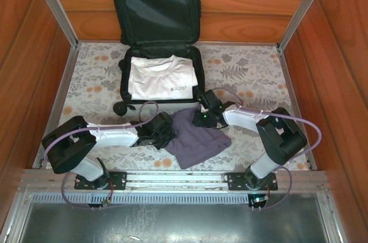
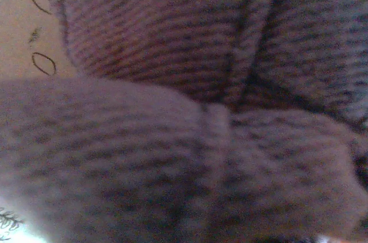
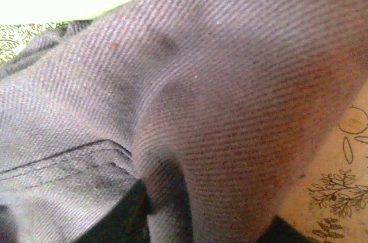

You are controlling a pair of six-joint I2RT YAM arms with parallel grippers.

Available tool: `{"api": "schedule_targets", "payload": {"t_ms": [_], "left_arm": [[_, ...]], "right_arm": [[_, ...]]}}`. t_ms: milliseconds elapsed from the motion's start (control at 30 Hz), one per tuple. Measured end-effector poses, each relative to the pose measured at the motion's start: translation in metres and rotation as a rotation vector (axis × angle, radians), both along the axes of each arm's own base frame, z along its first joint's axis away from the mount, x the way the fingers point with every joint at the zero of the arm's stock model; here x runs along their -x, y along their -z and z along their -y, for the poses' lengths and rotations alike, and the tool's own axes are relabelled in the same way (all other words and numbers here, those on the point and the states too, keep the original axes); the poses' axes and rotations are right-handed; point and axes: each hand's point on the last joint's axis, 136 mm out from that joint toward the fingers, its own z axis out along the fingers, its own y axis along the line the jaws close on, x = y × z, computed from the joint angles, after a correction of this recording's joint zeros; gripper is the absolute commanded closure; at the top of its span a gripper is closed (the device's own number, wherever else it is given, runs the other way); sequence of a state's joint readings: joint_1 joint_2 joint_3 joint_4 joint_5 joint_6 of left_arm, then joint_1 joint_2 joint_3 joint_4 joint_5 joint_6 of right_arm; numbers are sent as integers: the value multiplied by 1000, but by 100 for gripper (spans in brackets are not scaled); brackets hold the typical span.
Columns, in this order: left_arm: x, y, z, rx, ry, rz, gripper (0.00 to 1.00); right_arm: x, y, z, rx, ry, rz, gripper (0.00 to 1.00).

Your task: Pack the luggage

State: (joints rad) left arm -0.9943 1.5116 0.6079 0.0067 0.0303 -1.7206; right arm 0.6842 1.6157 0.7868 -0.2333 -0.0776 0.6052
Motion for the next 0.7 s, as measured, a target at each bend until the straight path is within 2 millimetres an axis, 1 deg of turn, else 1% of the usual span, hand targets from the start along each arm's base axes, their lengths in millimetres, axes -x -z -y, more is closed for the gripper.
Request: {"api": "schedule_targets", "payload": {"t_ms": [33, 67, 133, 200, 267, 300, 333, 400, 467, 567, 633, 667, 700], "left_arm": [[0, -1, 0, 0, -1, 5, 100], [-1, -1, 0, -3, 2, 12, 100], [-2, -4, -1, -18, 15, 25, 100], [-3, -8, -5, -51, 39, 48, 100], [-2, -19, -10, -87, 77, 88, 100], [-3, -27, -12, -101, 92, 113, 100], [-6, -38, -15, -114, 109, 154, 100], [-15, -68, -21, -128, 124, 254, 100], [-27, -109, -27, -141, 135, 391, 100], [-46, -170, -42, -187, 135, 572, 100], [-62, -206, -56, -226, 126, 660, 100], [-71, -222, -65, -249, 117, 696, 100], [-80, -233, -73, -272, 111, 724, 100]], "right_arm": [[0, -2, -1, 8, 4, 3, 94], [0, -3, -1, 21, 6, 6, 100], [2, -7, 1, 45, 3, 20, 100], [8, -13, 3, 67, -16, 31, 100], [16, -30, 6, 68, -35, 57, 100], [17, -43, 6, 53, -42, 83, 100], [17, -59, 4, 31, -50, 119, 100], [14, -96, 0, -32, -57, 202, 100], [5, -139, -6, -90, -62, 295, 100], [-17, -202, -22, -154, -77, 430, 100], [-32, -234, -34, -173, -91, 503, 100], [-41, -247, -40, -177, -100, 537, 100], [-48, -254, -46, -178, -111, 558, 100]]}}
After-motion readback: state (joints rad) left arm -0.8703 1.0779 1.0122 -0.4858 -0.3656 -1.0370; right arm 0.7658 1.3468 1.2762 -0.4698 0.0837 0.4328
